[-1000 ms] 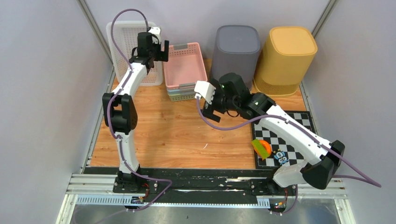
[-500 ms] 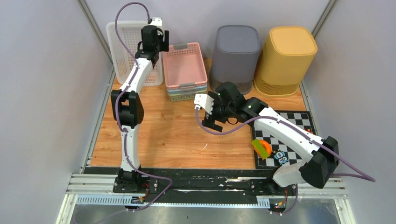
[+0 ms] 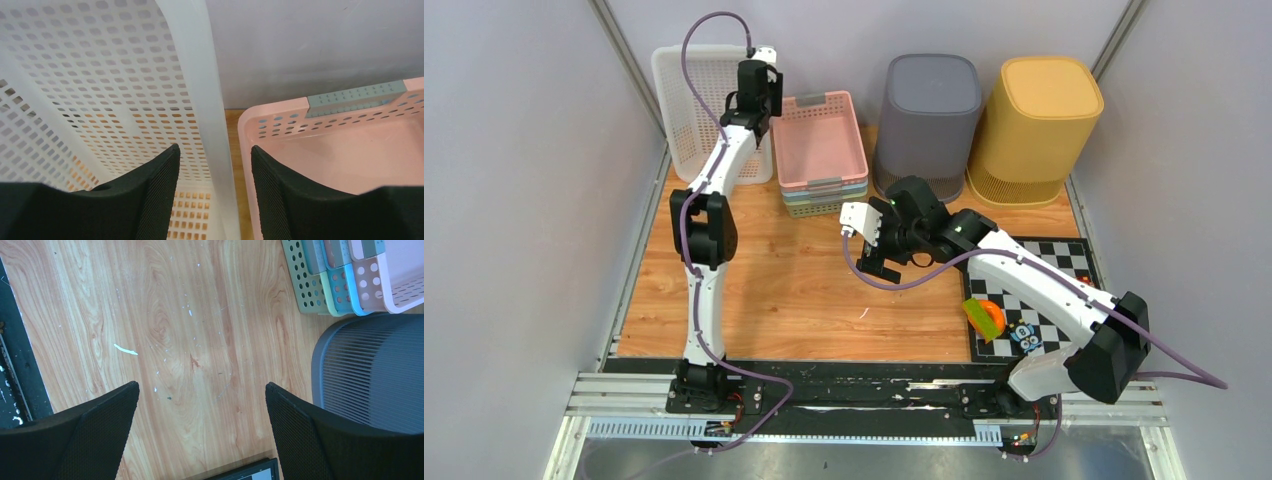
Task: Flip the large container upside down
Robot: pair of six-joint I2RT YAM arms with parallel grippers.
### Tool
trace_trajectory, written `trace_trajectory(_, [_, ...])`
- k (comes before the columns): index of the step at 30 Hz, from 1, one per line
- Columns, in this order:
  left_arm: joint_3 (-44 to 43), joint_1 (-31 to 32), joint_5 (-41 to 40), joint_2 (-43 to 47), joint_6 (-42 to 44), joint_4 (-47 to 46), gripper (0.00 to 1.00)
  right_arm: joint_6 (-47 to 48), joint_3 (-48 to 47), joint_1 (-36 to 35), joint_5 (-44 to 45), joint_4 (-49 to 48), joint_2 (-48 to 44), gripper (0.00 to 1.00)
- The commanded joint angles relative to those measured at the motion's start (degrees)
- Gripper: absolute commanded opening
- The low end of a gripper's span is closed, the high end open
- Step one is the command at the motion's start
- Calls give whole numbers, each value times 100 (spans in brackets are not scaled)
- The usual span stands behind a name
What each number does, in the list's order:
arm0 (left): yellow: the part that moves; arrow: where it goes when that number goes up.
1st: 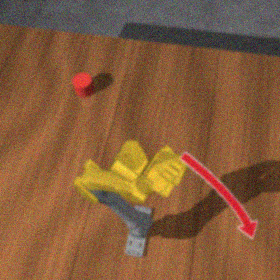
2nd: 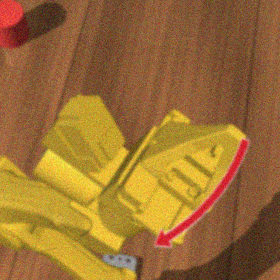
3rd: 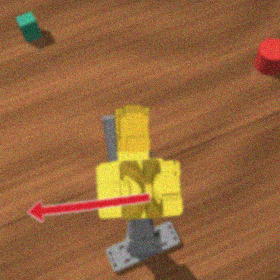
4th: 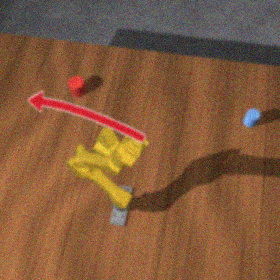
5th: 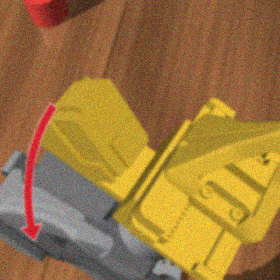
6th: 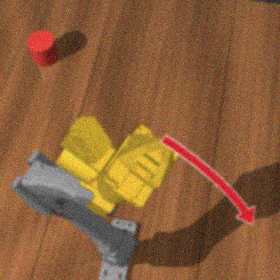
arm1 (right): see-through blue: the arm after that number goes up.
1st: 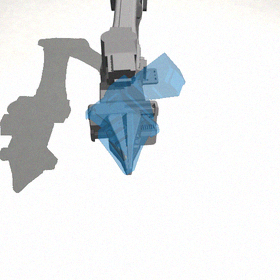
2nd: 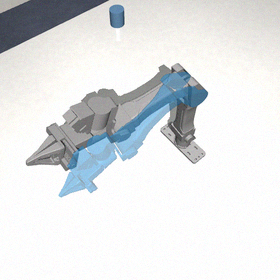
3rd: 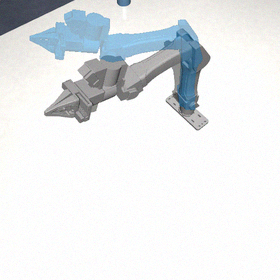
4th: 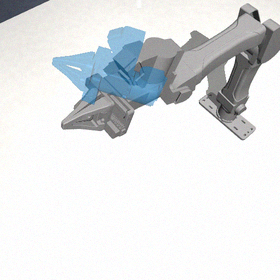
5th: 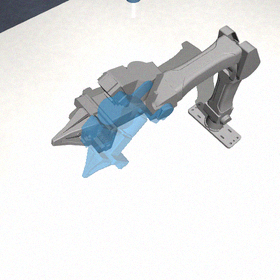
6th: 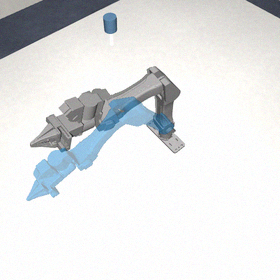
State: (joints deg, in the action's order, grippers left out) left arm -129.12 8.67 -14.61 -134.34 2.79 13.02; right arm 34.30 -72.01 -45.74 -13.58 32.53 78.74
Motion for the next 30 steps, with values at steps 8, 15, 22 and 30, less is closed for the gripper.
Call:
trace_trajectory(8, [47,47,-85,123,-140,25,35,43,108,57,-188,16,-79,98])
trace_trajectory(15, [391,47,-201,433,-112,80,9,116,108,57,-222,30,-144,98])
trace_trajectory(22, [1123,47,-357,1158,-244,167,1,244,-140,-11,-111,29,65,98])
trace_trajectory(30, [2050,47,-585,2426,-483,703,0,426,-1128,-108,767,-109,1006,98])
